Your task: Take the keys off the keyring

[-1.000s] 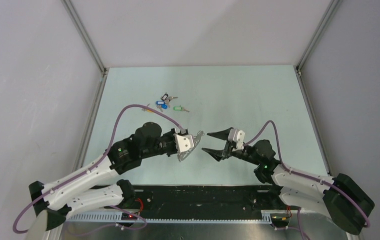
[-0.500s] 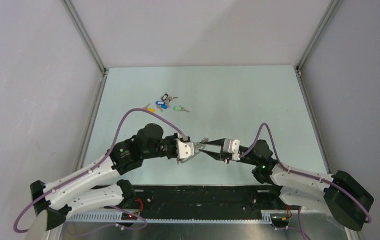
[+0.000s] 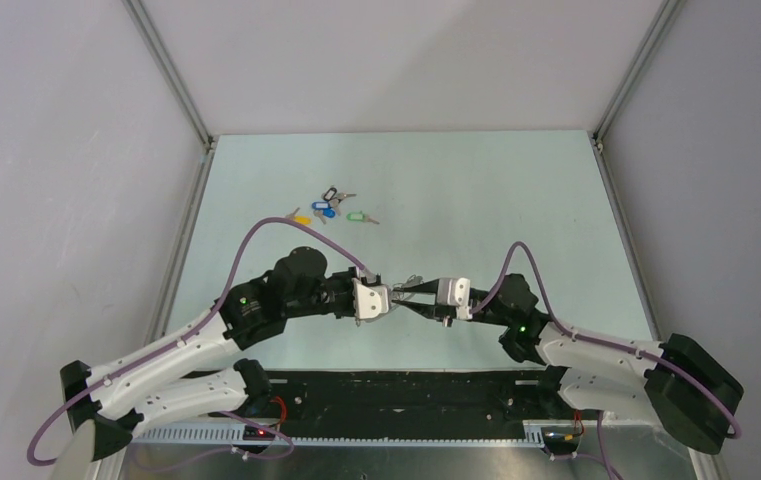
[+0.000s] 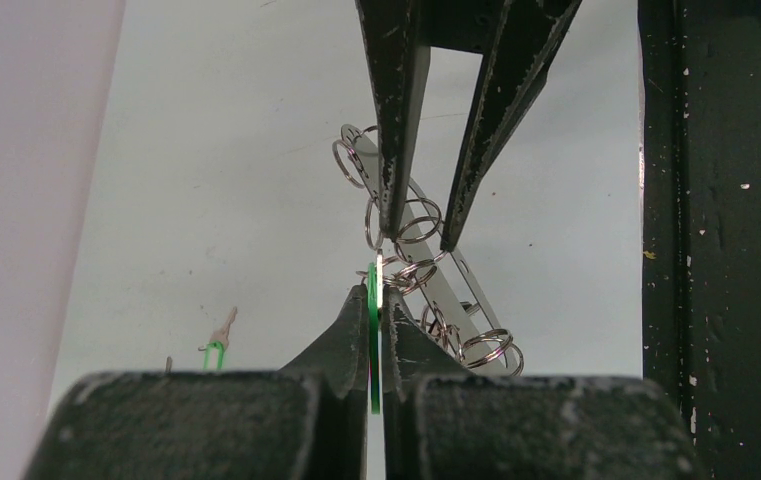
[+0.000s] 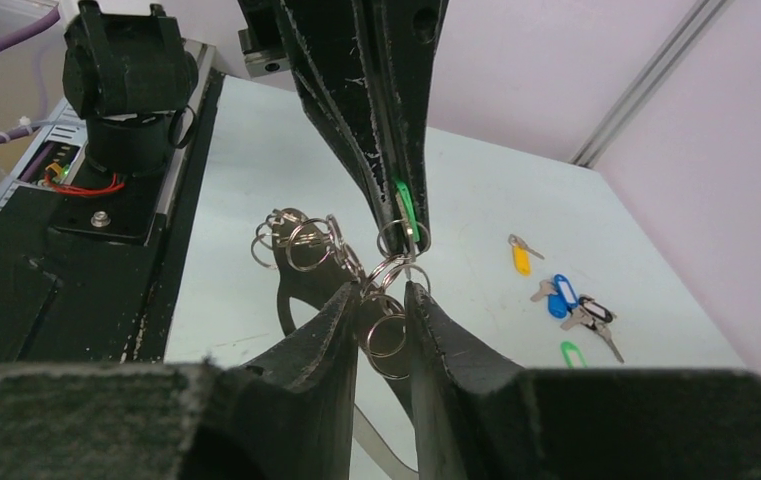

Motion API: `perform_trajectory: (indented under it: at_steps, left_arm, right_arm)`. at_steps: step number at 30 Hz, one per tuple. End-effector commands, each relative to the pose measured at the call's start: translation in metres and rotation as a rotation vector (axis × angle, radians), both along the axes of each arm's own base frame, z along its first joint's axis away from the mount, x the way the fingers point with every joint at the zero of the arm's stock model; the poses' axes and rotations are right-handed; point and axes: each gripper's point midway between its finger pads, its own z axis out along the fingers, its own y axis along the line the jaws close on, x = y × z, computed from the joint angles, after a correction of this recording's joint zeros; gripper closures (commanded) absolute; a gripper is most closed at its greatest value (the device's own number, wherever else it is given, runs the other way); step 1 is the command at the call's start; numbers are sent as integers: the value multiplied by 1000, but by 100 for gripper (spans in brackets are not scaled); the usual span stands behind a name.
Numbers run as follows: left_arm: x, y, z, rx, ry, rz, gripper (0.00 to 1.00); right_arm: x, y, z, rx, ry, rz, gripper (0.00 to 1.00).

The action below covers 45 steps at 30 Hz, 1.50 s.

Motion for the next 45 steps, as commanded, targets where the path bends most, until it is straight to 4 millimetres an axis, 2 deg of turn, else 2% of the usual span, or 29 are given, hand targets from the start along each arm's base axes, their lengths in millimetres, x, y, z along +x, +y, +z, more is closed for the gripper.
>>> perform_trajectory:
  at_steps: [1,9,25,31,34,37,45]
  left_arm:
    - [0,-5,18,-58,-51,-25,100]
    - [-1,-6,17,-57,-49,-29,100]
    - [-5,-8,16,-59,-39,-53,100]
    - [-6,-8,16,-60,-38,-58,100]
    - [-5,-8,18,-64,-42,-56,100]
    - [-5,-6,19,-66,-50,-49,100]
    - [0,-2,19,-58,-72,-19,100]
  right_arm:
    - [-4,7,14,21,-26,41,73]
    - [-8,12,14,25,-15,71,73]
    - [0,23,16,48,9,56,74]
    - [3,24,20,71,17,44,81]
    - [2,25,19,69,24,50,93]
    - [0,24,15,50,34,54,100]
    - [-6,14,14,27,28,50,100]
